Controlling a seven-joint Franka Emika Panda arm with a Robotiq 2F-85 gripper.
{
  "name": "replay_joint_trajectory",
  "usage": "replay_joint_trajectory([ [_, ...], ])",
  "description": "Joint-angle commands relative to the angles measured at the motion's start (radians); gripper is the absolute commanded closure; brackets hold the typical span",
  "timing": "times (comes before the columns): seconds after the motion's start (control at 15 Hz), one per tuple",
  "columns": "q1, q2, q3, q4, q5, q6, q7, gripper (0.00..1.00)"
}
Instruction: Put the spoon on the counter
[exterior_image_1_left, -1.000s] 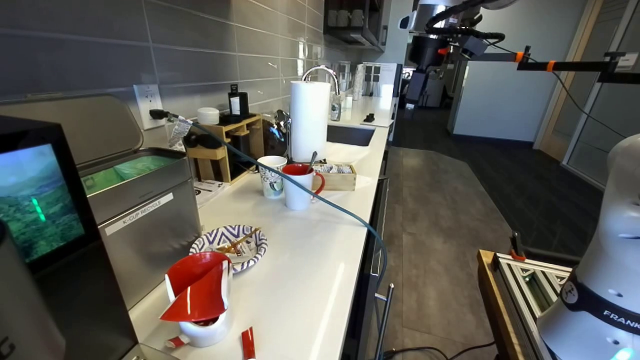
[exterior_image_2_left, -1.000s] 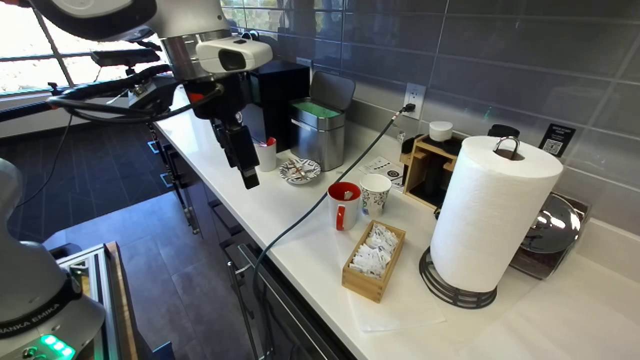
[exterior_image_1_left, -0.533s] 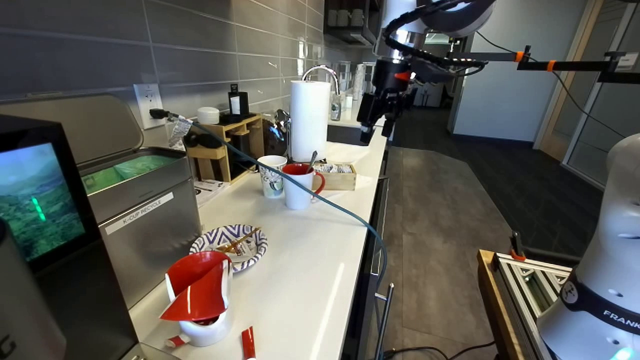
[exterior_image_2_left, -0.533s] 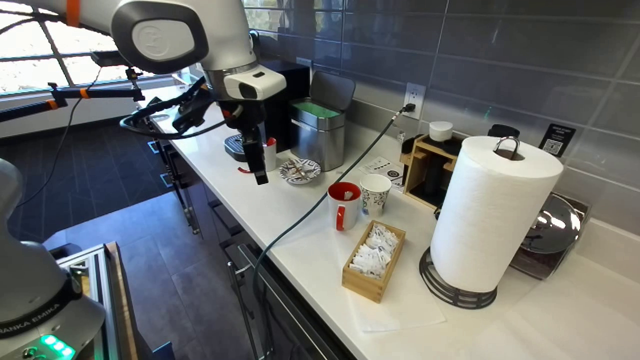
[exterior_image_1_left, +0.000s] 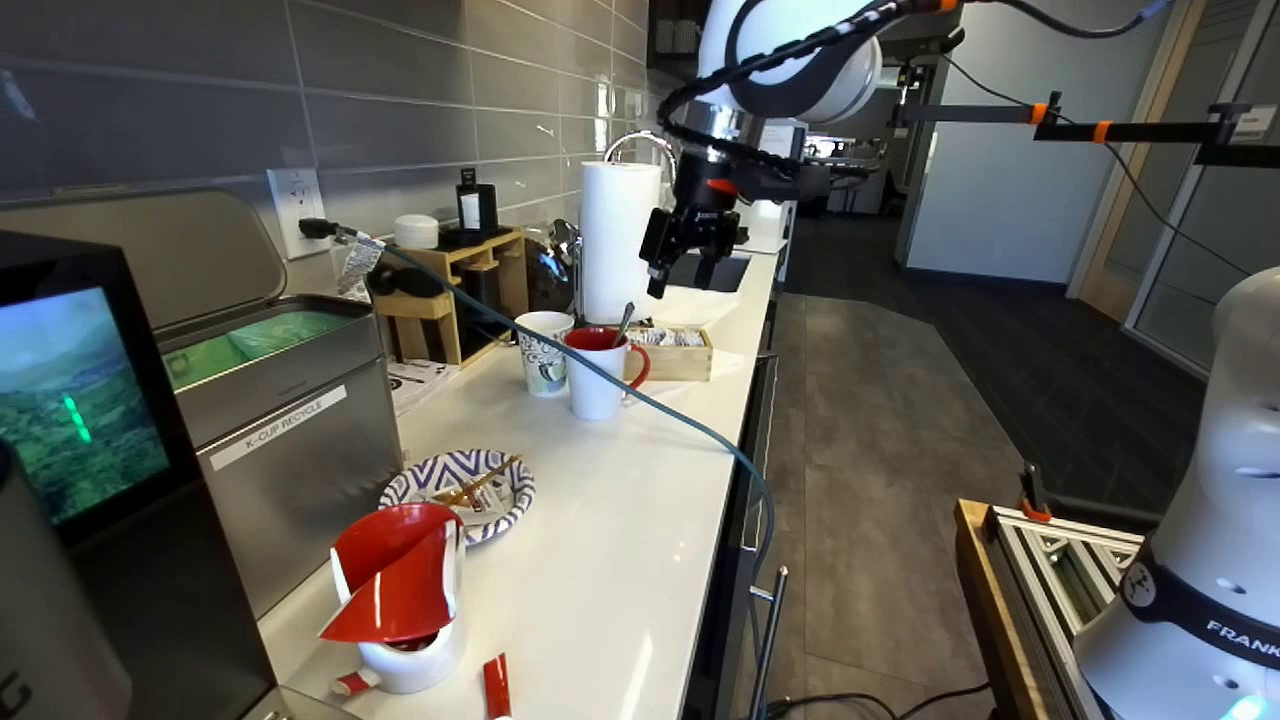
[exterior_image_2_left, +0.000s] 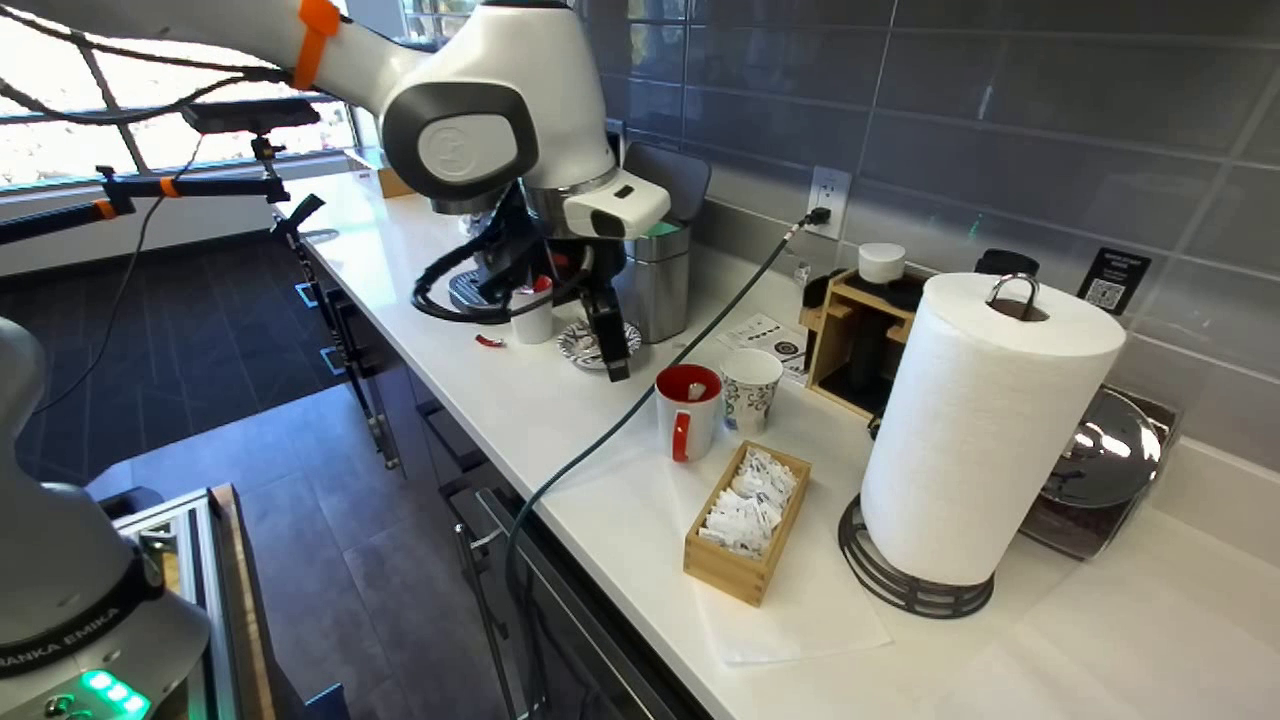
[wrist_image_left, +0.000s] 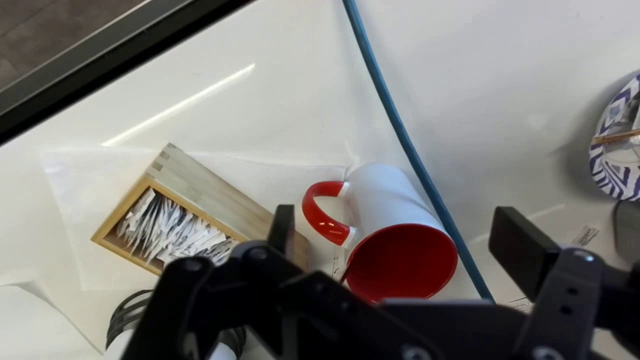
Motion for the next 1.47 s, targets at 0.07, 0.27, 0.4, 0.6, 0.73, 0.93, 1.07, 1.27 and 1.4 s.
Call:
replay_joint_trajectory([
  [0.07, -0.005, 0.065, -0.014, 0.059, 0.030, -0.004, -0.045, 0.00],
  [0.27, -0.005, 0.065, -0.011, 0.062, 0.029, -0.004, -0.044, 0.00],
  [0.4, -0.008, 0.096, -0.019, 0.087, 0.069, -0.002, -0.084, 0.00],
  [0.6, -0.018, 0.157, -0.033, 0.138, 0.117, -0.014, -0.094, 0.00],
  [0.73, -0.025, 0.206, -0.037, 0.170, 0.154, -0.017, -0.058, 0.00],
  [0.93, -0.033, 0.265, -0.030, 0.220, 0.189, -0.021, -0.060, 0.00],
  [1.07, -0.035, 0.295, -0.025, 0.250, 0.201, -0.024, -0.053, 0.00],
  [1.27, -0.041, 0.333, -0.024, 0.296, 0.215, -0.026, -0.038, 0.05],
  [1.4, -0.046, 0.353, -0.027, 0.320, 0.218, -0.018, -0.021, 0.14],
])
